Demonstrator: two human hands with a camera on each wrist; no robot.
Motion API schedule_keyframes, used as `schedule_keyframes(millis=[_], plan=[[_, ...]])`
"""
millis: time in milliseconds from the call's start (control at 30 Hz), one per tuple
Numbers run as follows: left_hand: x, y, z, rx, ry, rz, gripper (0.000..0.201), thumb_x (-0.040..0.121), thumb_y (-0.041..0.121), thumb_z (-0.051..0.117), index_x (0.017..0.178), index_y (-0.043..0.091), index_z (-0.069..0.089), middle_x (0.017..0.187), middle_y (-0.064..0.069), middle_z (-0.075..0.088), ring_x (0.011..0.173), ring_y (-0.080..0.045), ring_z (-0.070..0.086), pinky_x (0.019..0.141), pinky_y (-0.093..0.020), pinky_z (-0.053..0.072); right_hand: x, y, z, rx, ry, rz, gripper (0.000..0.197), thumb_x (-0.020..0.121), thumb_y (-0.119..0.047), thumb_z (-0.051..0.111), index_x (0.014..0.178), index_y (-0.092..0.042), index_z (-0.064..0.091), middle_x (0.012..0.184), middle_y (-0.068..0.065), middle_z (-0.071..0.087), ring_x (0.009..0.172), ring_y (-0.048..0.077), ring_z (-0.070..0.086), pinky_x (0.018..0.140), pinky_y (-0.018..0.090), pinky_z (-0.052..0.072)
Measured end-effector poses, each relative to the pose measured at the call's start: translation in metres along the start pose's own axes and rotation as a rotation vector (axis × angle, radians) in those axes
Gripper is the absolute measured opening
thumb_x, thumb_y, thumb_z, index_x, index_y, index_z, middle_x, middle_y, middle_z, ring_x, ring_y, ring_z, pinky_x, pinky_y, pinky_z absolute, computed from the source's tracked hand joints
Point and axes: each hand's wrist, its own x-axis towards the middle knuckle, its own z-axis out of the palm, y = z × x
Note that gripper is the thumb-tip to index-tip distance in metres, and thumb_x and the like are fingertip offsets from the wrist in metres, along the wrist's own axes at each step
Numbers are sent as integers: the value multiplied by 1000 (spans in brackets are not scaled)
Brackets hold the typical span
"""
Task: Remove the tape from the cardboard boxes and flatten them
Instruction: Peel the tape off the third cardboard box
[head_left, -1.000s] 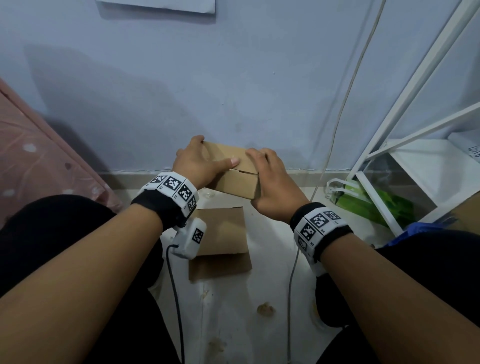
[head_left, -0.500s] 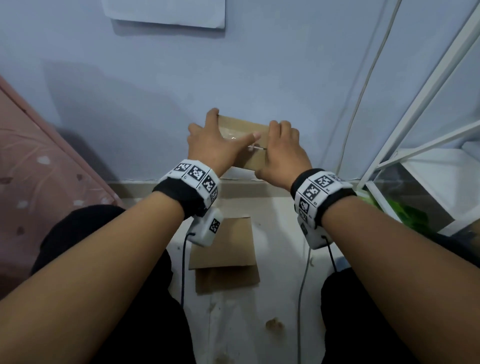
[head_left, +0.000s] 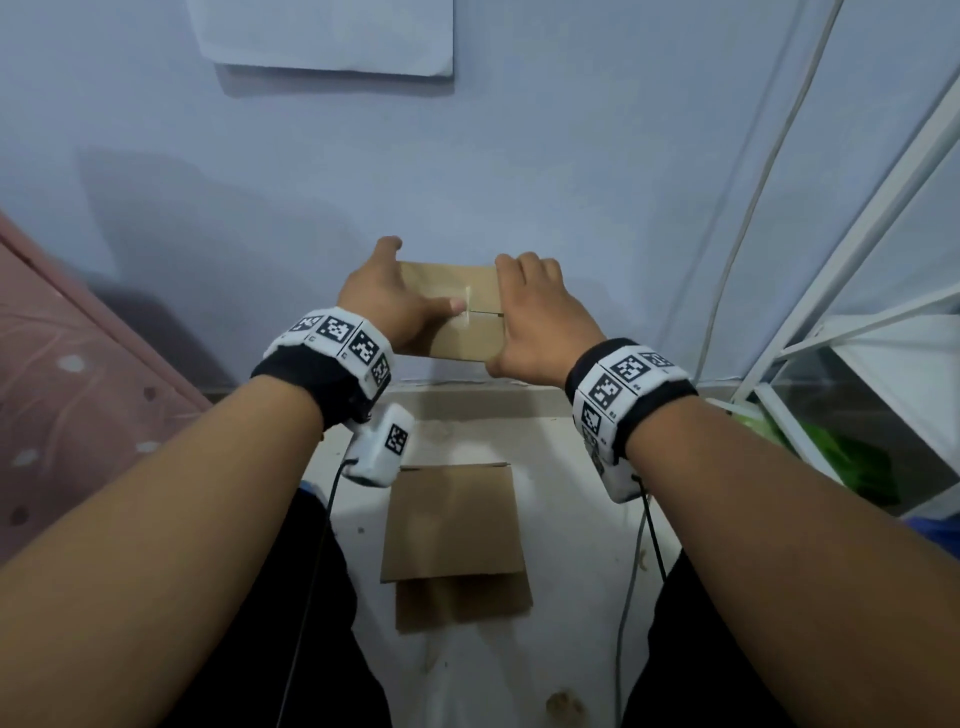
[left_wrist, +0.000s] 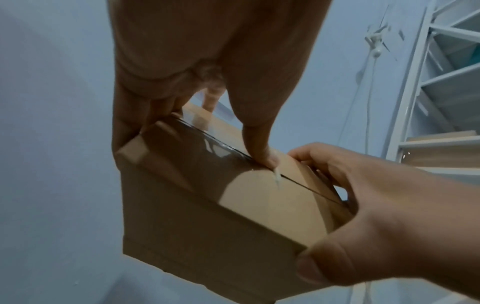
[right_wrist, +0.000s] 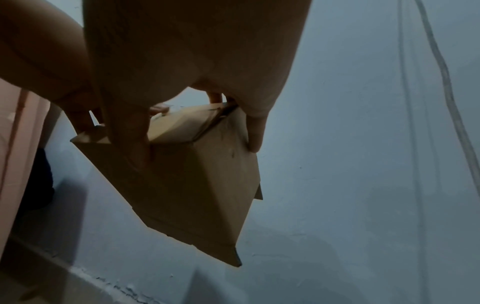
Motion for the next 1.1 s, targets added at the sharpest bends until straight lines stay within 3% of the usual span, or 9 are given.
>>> schedule_keyframes(millis=[133,300,500,600,667,767,833,967,1100], plan=[[-1,-9,-7,-39,-9,9,103,75,55,84,157,24,29,154,-6,46,140,-26,45,112,-37,38,-4,-1,-2,-9,-8,-14,104,66,-35,86,149,-8,29,136,8,37,127,30,33,82,38,51],[-19,0,3,-27,-15,-64,128,66,71,80,161,26,6,160,-17,26,142,-35,39,112,-41,36,-10,-12,-8,-55,68,-64,97,65,-30,84,146,-10,33,135,7,40,126,29,35,69,33,41],[-20,-1,-6,-60,17,9,114,68,49,90,158,24,24,156,-7,43,142,-26,42,113,-35,36,-18,-7,-11,-54,84,-43,95,64,-32,84,143,-10,35,133,5,40,123,27,36,68,32,40],[-21,-5,-10,-99,38,27,102,74,35,91,156,26,31,153,-8,47,140,-26,45,113,-34,36,-21,-2,-12,-33,57,-18,96,64,-31,85,143,-10,35,133,5,39,123,28,35,72,35,46],[-21,-5,-11,-119,-24,19,101,77,34,89,158,26,29,154,-7,45,138,-26,47,115,-37,38,-22,1,-15,-39,52,-12,98,64,-30,85,145,-11,34,135,5,39,124,27,35,76,37,51],[-23,-2,-8,-217,-135,-50,118,72,56,85,161,27,14,156,-5,41,134,-28,49,111,-48,44,-23,-1,-17,-92,56,-44,99,65,-29,85,147,-12,32,137,4,38,127,27,34,70,32,43],[-26,0,0,-180,-99,-81,126,69,70,80,161,25,7,160,-9,35,140,-30,45,113,-44,41,-23,-6,-17,-133,64,-84,95,67,-25,82,147,-11,32,137,5,39,128,27,35,70,30,37],[-30,0,8,-56,7,-53,114,73,63,80,158,16,20,156,-8,42,140,-29,45,100,-32,38,-22,-6,-15,-149,74,-102,91,67,-17,77,146,-9,34,137,7,39,128,29,36,70,30,36],[-25,-2,2,-85,40,-23,101,75,47,87,156,18,35,156,-4,45,143,-24,43,113,-33,34,-22,3,-16,-98,37,-48,94,66,-18,81,146,-10,33,136,6,38,127,28,34,69,32,41]])
